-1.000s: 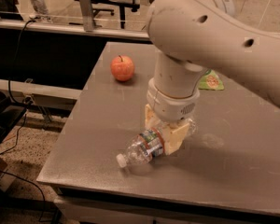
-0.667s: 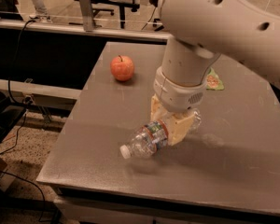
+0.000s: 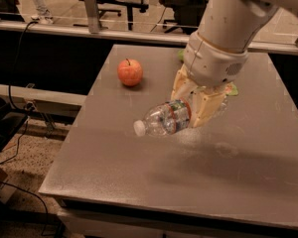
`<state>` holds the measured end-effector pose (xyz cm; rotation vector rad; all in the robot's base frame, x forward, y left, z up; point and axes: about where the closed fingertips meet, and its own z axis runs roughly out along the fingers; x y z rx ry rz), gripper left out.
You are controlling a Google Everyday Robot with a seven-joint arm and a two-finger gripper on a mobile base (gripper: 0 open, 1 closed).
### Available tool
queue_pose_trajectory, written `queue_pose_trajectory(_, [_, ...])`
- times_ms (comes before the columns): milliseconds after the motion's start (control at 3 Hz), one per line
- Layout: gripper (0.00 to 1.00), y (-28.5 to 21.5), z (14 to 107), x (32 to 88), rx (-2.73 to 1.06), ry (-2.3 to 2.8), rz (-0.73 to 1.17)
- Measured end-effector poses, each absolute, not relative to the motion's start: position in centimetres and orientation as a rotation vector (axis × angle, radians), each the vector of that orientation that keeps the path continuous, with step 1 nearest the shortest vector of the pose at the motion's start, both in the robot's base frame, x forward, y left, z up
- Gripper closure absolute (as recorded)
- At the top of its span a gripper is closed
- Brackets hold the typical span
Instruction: Pick water bottle
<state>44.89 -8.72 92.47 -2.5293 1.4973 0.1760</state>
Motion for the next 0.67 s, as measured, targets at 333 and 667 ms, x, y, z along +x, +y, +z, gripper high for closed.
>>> queue_pose_trajectory(333, [1.0, -8.9, 94.6, 45.0, -2.481, 1.487, 0.194])
queue_pose_trajectory(667, [1.0, -8.8, 95.8, 44.8, -2.451, 1.469, 0.212])
